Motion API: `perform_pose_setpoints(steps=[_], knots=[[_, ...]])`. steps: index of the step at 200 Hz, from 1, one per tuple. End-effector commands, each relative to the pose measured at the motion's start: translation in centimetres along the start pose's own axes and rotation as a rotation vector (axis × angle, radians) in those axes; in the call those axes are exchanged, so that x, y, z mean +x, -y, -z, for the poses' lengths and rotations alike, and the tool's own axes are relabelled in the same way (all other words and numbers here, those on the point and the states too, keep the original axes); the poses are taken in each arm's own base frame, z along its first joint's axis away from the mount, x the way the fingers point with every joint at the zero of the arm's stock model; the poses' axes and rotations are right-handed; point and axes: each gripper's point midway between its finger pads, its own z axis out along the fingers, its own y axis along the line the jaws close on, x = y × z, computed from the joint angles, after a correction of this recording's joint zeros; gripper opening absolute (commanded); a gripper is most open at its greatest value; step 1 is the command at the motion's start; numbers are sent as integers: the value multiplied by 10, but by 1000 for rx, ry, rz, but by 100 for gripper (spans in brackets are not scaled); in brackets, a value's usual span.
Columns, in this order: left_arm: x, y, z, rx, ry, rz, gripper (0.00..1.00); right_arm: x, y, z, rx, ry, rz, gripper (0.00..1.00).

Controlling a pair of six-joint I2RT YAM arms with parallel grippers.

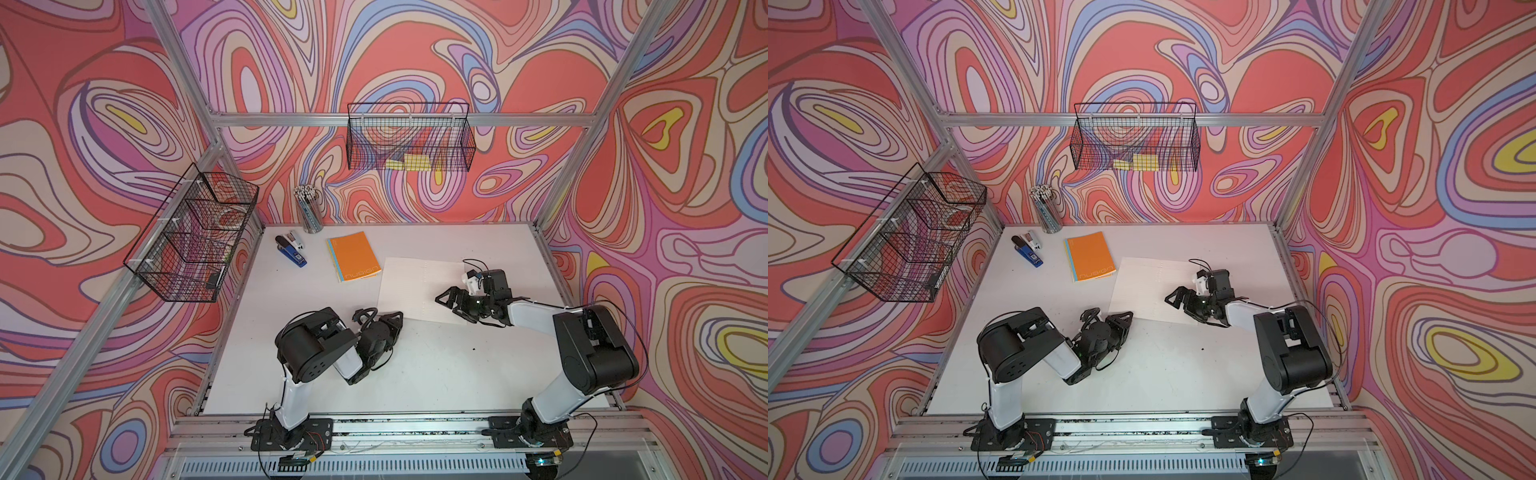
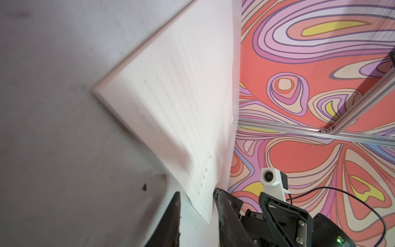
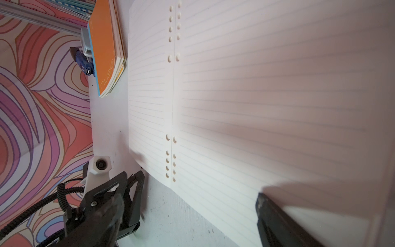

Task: Close the notebook

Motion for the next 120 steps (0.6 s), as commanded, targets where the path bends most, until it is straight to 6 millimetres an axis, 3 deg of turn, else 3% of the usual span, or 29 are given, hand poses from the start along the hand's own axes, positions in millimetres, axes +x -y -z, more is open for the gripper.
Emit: perform_pose_setpoints(steps=[1,72,78,120], knots=[[-1,3,-6,35,24,51,28,8,4,3,5,-12,-13,98],[1,-12,-8,-15,44,33,27,8,3,6,-1,-14,-15,98],[5,0,-16,16,42,46,27,8,2,6,-1,-13,-12,98],[3,-5,-22,-15,67,15,26,7,0,9,-4,-7,-11,98]])
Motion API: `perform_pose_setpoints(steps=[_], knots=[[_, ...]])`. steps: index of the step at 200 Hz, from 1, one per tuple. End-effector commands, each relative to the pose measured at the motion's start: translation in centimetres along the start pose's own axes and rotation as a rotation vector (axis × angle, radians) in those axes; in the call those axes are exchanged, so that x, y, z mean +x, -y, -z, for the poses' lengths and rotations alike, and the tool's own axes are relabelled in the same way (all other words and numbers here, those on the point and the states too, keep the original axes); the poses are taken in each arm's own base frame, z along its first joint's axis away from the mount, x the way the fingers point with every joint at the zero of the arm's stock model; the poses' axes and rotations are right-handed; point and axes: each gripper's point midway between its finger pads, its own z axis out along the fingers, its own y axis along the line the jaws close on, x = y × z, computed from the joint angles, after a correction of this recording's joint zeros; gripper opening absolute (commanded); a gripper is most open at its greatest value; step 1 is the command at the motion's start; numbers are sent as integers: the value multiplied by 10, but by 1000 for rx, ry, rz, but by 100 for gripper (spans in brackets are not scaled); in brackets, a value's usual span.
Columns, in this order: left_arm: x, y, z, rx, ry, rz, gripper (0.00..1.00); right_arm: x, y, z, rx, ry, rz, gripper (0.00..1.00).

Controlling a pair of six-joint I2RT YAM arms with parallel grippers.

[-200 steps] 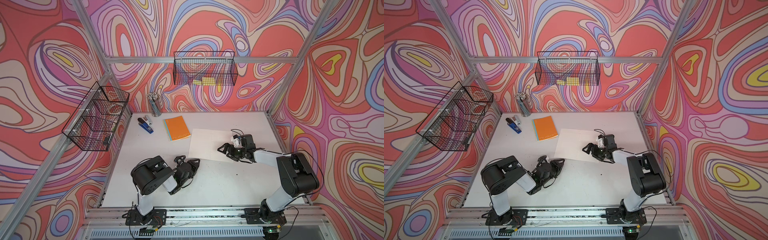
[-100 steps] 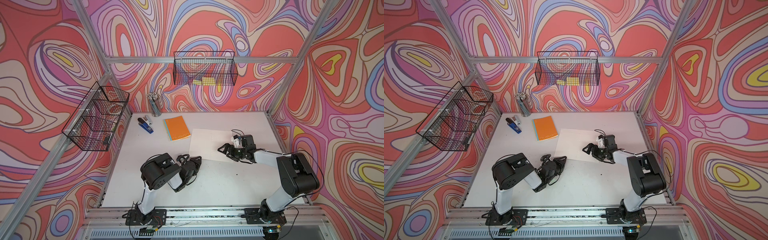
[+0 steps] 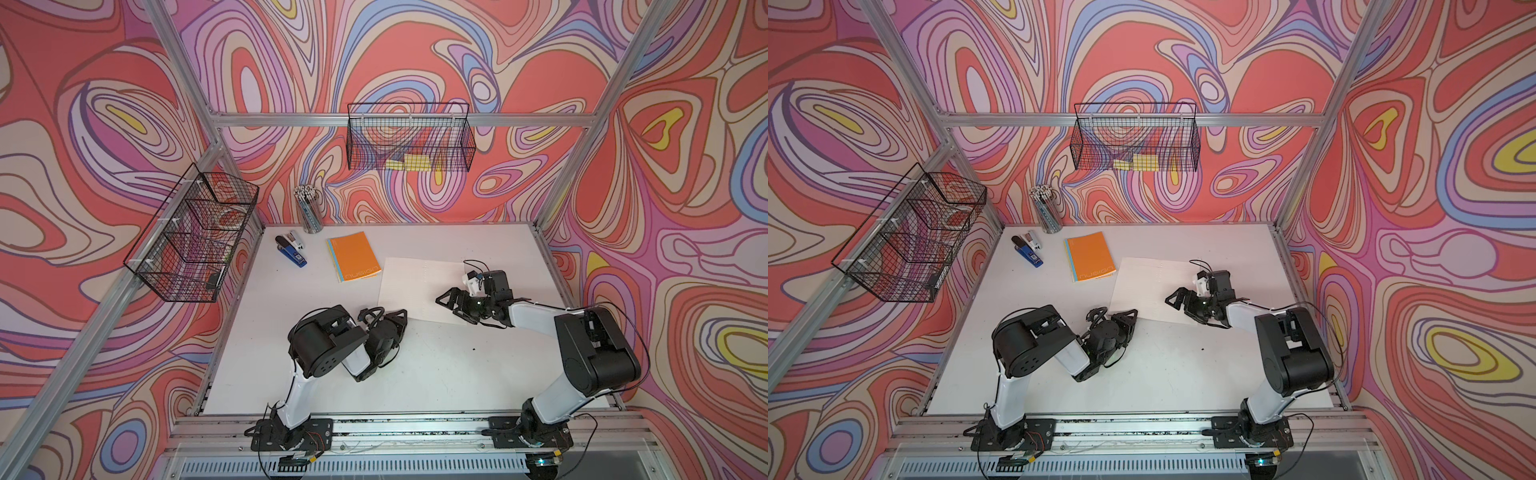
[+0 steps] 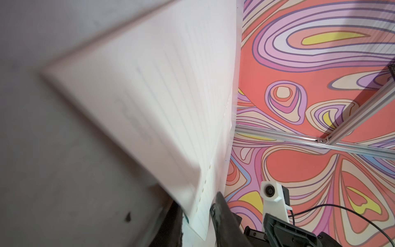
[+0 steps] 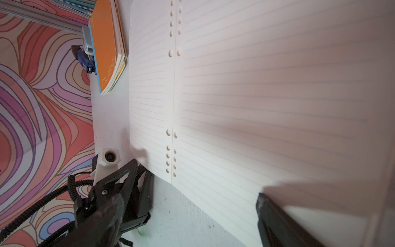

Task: Close the notebook

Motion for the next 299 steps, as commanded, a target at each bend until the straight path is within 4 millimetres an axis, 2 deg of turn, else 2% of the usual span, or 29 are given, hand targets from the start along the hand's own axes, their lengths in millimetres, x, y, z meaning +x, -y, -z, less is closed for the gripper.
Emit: perform_pose_setpoints(steps=[1,27,48,89,110,114,143,189,266,299], knots=[[-4,-10,-3,-35,37,-21,25,4,0,6,0,-1,-3,98],[-4,-11,-3,-29,38,-36,15,7,2,6,2,-4,-6,98],[-5,-15,0,-25,39,-39,0,8,4,4,2,-9,-10,98],[-2,-16,4,-3,22,-58,0,8,4,3,-4,-11,-11,98],[1,-4,7,21,9,-113,0,7,3,2,-6,-9,-12,98],[-3,-14,15,-5,11,-134,0,7,3,2,-5,-12,-13,98],[-2,-8,20,5,0,-178,0,4,-1,4,-8,-10,-6,98],[3,-13,25,-7,-46,-221,0,-3,-9,10,-8,4,6,98],[17,23,42,4,-130,-500,0,-14,-24,21,-15,25,31,98],[14,29,49,-59,-134,-642,0,-19,-32,27,-19,41,45,98]])
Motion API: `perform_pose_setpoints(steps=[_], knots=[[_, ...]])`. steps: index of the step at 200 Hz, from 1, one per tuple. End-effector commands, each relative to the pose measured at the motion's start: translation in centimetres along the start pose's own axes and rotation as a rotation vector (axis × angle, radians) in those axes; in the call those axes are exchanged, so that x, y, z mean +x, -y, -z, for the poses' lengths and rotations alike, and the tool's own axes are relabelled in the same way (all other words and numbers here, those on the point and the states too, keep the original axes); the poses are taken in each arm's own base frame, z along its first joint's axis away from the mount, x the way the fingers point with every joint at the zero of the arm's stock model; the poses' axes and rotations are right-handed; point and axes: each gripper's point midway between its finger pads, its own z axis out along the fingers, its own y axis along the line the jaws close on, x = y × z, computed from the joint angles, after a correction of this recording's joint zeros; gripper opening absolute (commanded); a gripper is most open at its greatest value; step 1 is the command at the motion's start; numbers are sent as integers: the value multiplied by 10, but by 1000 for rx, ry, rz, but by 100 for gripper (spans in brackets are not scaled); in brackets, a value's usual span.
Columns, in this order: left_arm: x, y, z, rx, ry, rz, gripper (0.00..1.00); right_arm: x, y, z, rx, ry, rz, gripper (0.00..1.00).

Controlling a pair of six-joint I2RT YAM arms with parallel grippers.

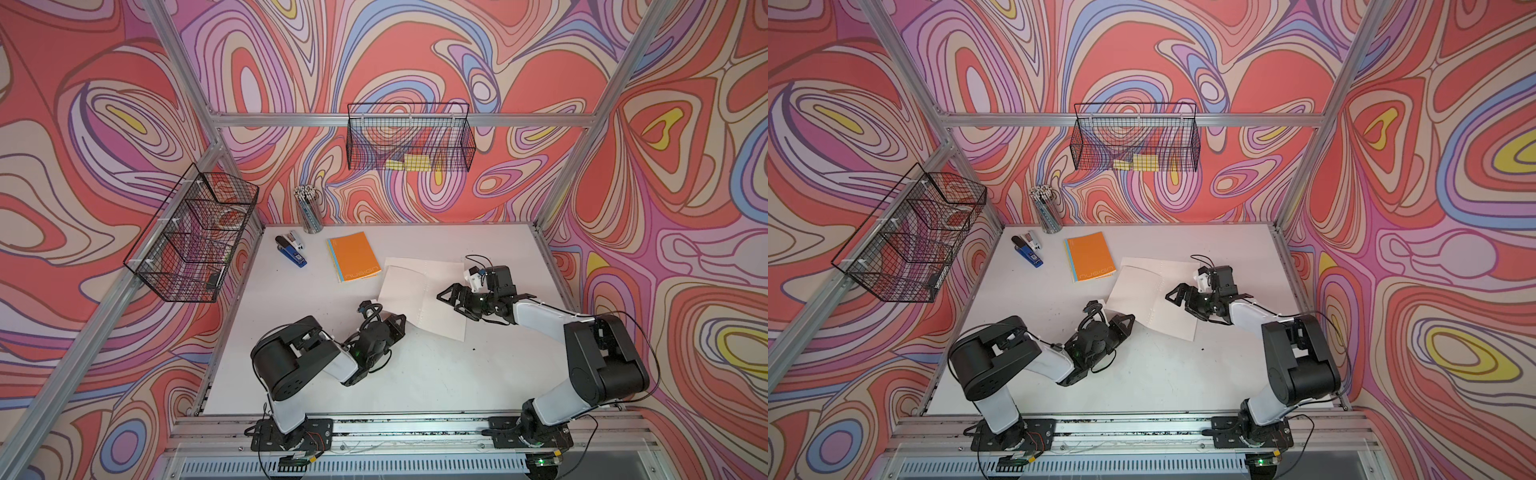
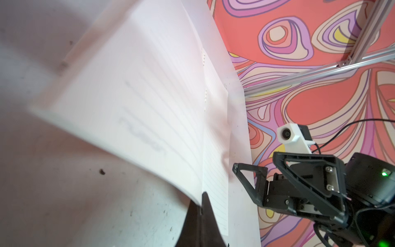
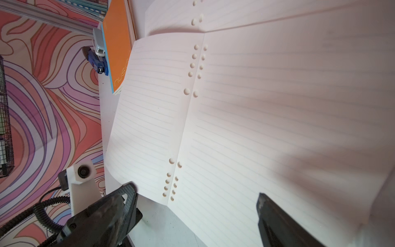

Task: Close the notebook

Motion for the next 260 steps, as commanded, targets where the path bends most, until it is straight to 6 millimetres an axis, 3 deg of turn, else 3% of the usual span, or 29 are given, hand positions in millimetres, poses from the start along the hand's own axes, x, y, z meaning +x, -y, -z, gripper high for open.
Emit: perform_pose_setpoints(steps=[1,36,79,83,102,197,260], knots=[[3,-2,4,-68,-40,-163,0,-10,-9,9,1,29,27,98],[-4,-7,15,-125,-29,-270,0,-11,-11,12,3,37,32,98],[-15,4,36,-209,9,-515,0,-10,-10,12,6,36,31,98],[-21,19,34,-193,31,-529,0,-10,-9,12,7,36,30,98],[-28,27,44,-220,56,-615,0,-12,-10,13,6,39,31,98],[-58,28,84,-400,166,-954,0,-20,-19,25,10,61,46,98],[-49,33,86,-432,152,-1125,0,-24,-24,32,13,74,56,98]])
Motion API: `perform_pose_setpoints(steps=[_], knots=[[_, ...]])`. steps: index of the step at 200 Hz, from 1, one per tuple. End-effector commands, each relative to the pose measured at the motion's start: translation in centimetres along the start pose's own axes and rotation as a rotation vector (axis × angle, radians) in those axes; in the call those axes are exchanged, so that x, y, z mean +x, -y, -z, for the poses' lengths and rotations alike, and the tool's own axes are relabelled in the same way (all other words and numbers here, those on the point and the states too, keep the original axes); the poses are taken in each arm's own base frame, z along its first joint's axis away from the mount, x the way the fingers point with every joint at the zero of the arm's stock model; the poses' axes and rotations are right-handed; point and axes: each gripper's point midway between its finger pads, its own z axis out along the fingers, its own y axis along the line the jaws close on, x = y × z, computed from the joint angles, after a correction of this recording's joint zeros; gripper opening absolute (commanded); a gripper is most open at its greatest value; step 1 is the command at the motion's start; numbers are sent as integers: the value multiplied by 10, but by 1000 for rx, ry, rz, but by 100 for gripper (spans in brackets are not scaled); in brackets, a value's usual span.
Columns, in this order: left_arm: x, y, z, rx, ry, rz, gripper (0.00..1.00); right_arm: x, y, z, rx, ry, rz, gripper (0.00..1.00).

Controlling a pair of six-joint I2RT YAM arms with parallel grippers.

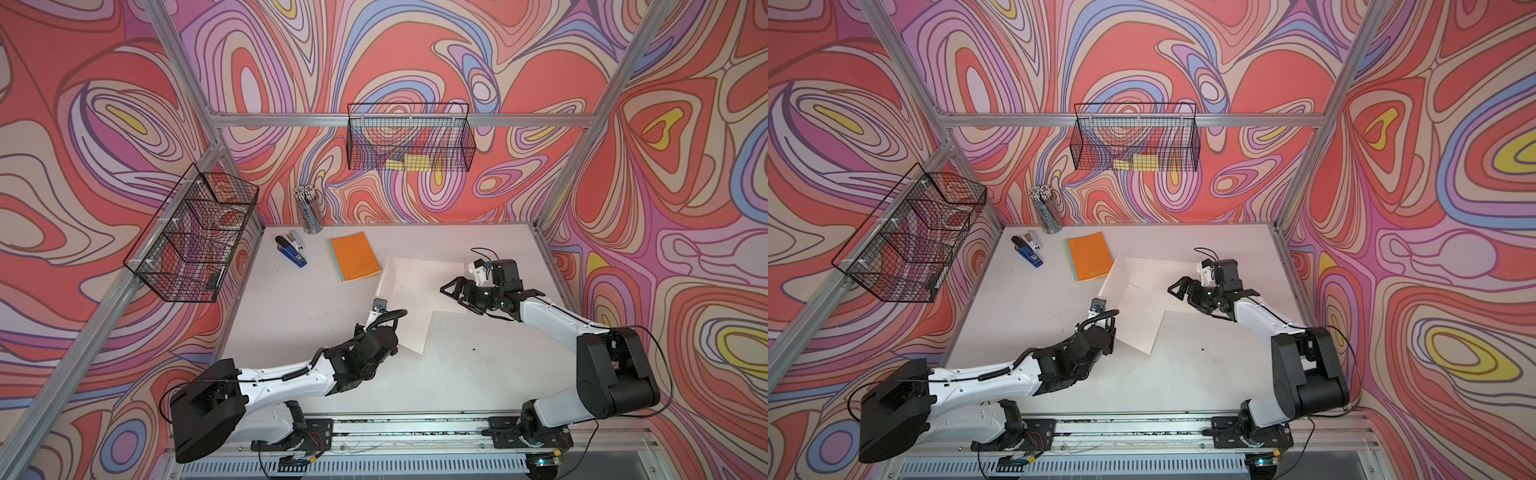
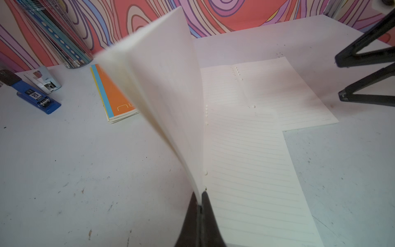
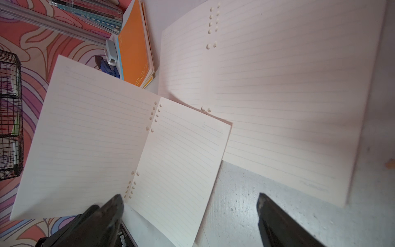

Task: Close the notebook

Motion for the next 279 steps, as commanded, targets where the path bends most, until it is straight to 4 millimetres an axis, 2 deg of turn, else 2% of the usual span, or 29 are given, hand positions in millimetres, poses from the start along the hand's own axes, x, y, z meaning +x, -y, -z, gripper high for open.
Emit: perform_pose_setpoints(steps=[1,86,161,191,223,279], knots=[[-13,0,3,-39,30,-76,0,-12,-10,12,2,40,39,98],[10,36,-2,70,6,-180,0,-21,-14,23,12,61,55,98],[11,52,2,91,7,-217,0,-25,-17,24,-10,72,48,98],[17,68,-4,89,-18,-323,0,-38,-30,30,-19,93,72,98],[42,75,-23,14,-90,-527,0,-56,-50,38,-42,115,109,98],[88,92,-44,21,-187,-747,0,-63,-61,34,-113,117,62,98]])
